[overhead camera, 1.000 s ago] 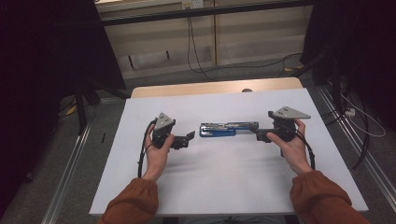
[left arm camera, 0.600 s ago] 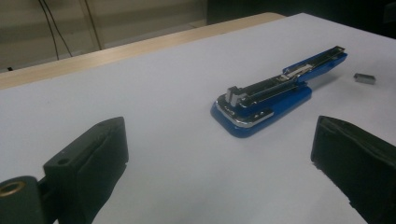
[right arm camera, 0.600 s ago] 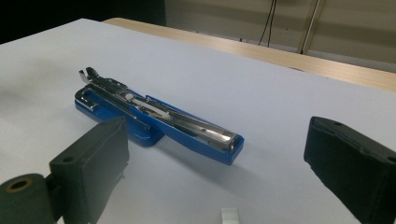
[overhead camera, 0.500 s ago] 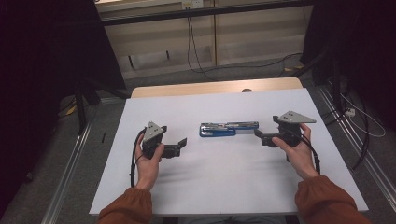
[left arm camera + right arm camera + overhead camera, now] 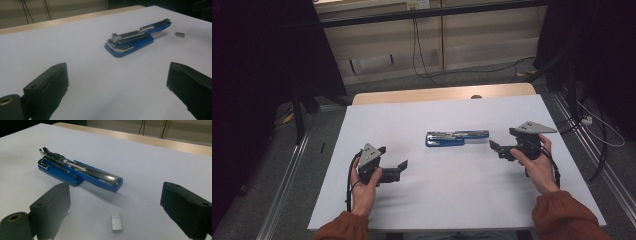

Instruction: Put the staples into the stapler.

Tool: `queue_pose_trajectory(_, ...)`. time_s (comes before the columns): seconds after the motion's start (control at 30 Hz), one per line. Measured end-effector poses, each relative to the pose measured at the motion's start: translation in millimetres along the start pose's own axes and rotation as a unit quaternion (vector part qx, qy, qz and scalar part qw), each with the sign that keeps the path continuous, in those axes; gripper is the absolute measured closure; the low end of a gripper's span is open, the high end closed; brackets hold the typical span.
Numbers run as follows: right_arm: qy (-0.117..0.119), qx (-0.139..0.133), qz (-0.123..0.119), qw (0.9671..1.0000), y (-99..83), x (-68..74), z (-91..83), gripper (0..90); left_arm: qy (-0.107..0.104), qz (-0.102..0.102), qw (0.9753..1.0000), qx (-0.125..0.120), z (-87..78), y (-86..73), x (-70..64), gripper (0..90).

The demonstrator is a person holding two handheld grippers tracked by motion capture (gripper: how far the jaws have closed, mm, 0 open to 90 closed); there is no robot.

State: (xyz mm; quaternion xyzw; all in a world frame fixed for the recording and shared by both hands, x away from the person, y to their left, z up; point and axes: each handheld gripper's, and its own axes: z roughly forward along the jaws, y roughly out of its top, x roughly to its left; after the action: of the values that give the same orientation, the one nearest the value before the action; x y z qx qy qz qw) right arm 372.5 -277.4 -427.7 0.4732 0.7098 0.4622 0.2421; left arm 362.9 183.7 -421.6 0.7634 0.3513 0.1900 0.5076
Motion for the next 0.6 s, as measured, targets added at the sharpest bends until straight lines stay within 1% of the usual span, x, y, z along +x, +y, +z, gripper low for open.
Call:
queue_pose_trajectory(0.03,0.0,0.001,0.0,1.0,-0.3,-0.8,0.0,9.4,0.0,-0.001,1.0,-0.001,-2.9,-0.5,-0.5,4.2)
queue_pose_trajectory(0.07,-0.001,0.003,0.001,1.0,-0.3,-1.5,0.0,9.4,0.003,-0.008,1.0,-0.004,-5.7,-1.5,-1.9,4.2)
queue_pose_trajectory(0.1,-0.001,0.004,0.001,1.0,-0.1,-2.2,0.1,9.4,0.006,-0.006,0.9999,-0.007,-8.4,-2.5,-2.7,4.1)
queue_pose_trajectory(0.13,0.001,0.006,-0.001,1.0,0.7,-3.7,1.1,9.5,0.008,0.001,1.0,-0.006,-11.3,-3.5,-3.3,3.6)
queue_pose_trajectory(0.23,0.006,0.009,0.0,0.9999,1.5,-5.2,2.2,10.1,0.002,-0.011,0.9999,-0.005,-18.4,-6.3,-5.6,3.7)
queue_pose_trajectory(0.33,0.012,0.023,0.0,0.9997,2.9,-6.3,2.1,9.3,0.007,-0.003,1.0,-0.005,-25.4,-8.5,-8.4,3.7)
queue_pose_trajectory(0.37,0.018,0.026,0.001,0.9995,3.2,-6.9,2.1,9.3,0.008,-0.005,0.9999,-0.008,-27.3,-9.3,-9.8,3.7)
queue_pose_trajectory(0.4,0.022,0.028,0.005,0.9994,3.4,-7.5,2.3,9.4,0.008,-0.003,0.9999,-0.009,-29.3,-9.7,-10.7,3.7)
queue_pose_trajectory(0.43,0.021,0.03,0.005,0.9993,3.4,-7.8,2.7,9.4,0.008,-0.003,0.9999,-0.011,-31.1,-10.2,-11.6,3.7)
queue_pose_trajectory(0.47,0.021,0.034,0.003,0.9992,3.6,-8.1,3.2,9.6,0.01,-0.001,0.9999,-0.011,-32.9,-10.3,-12.0,3.5)
queue_pose_trajectory(0.5,0.028,0.042,0.005,0.9987,4.2,-9.4,4.6,10.3,0.015,-0.002,0.9998,-0.013,-34.4,-10.6,-12.5,3.0)
queue_pose_trajectory(0.53,0.028,0.042,0.005,0.9987,4.2,-9.4,4.6,10.3,0.018,-0.004,0.9997,-0.017,-35.4,-11.2,-12.9,3.0)
queue_pose_trajectory(0.57,0.029,0.052,0.004,0.9982,5.3,-9.8,5.5,10.2,0.021,-0.003,0.9997,-0.015,-36.1,-11.7,-12.8,2.8)
queue_pose_trajectory(0.6,0.03,0.064,-0.002,0.9975,7.0,-10.6,6.4,10.2,0.02,-0.003,0.9997,-0.013,-36.3,-12.0,-12.5,2.8)
